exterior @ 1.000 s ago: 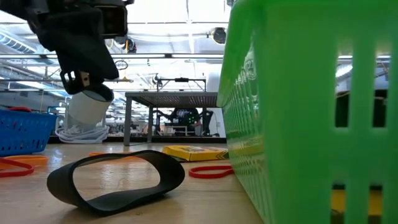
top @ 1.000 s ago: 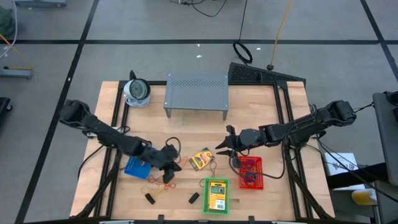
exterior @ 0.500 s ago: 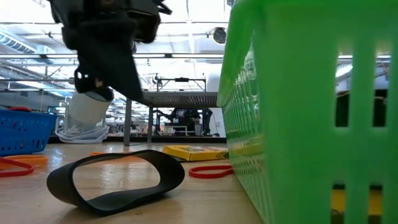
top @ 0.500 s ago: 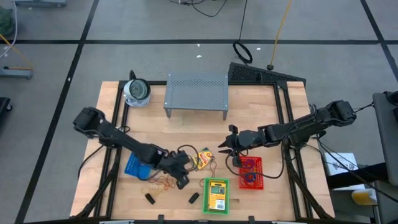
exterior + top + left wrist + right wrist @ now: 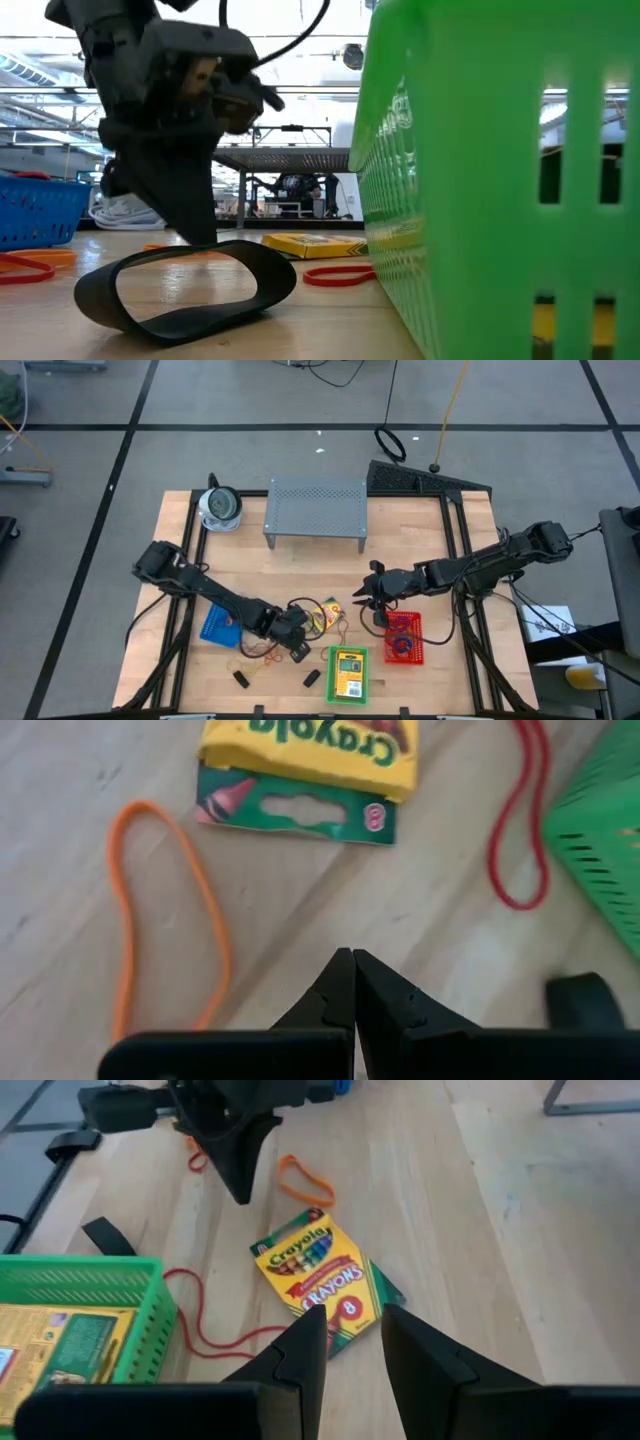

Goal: Pick & Place Office Desk Supplies
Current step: Put the yellow crayon box into the green bin

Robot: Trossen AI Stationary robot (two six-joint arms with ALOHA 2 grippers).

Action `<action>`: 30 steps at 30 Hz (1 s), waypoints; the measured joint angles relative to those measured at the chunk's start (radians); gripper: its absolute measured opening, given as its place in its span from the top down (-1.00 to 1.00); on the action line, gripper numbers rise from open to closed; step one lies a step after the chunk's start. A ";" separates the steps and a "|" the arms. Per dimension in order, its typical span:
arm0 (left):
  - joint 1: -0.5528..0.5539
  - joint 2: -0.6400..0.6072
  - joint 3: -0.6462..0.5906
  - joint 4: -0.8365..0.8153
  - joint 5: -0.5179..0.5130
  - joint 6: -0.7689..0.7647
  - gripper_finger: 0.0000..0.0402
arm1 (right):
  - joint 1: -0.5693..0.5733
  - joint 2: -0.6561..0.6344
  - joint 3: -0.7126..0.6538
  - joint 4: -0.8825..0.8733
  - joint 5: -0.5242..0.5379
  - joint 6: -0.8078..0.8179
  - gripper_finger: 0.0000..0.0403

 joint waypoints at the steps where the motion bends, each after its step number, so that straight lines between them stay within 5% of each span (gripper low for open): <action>1: 0.001 0.003 0.000 -0.001 -0.001 -0.001 1.00 | -0.001 0.000 0.000 -0.003 0.001 0.000 0.56; 7: 0.008 0.000 0.000 0.002 -0.110 0.004 1.00 | -0.005 0.000 0.000 -0.002 0.001 -0.003 0.56; 30: 0.018 0.069 0.001 0.081 -0.146 0.033 1.00 | -0.006 0.000 0.000 -0.010 0.001 0.001 0.56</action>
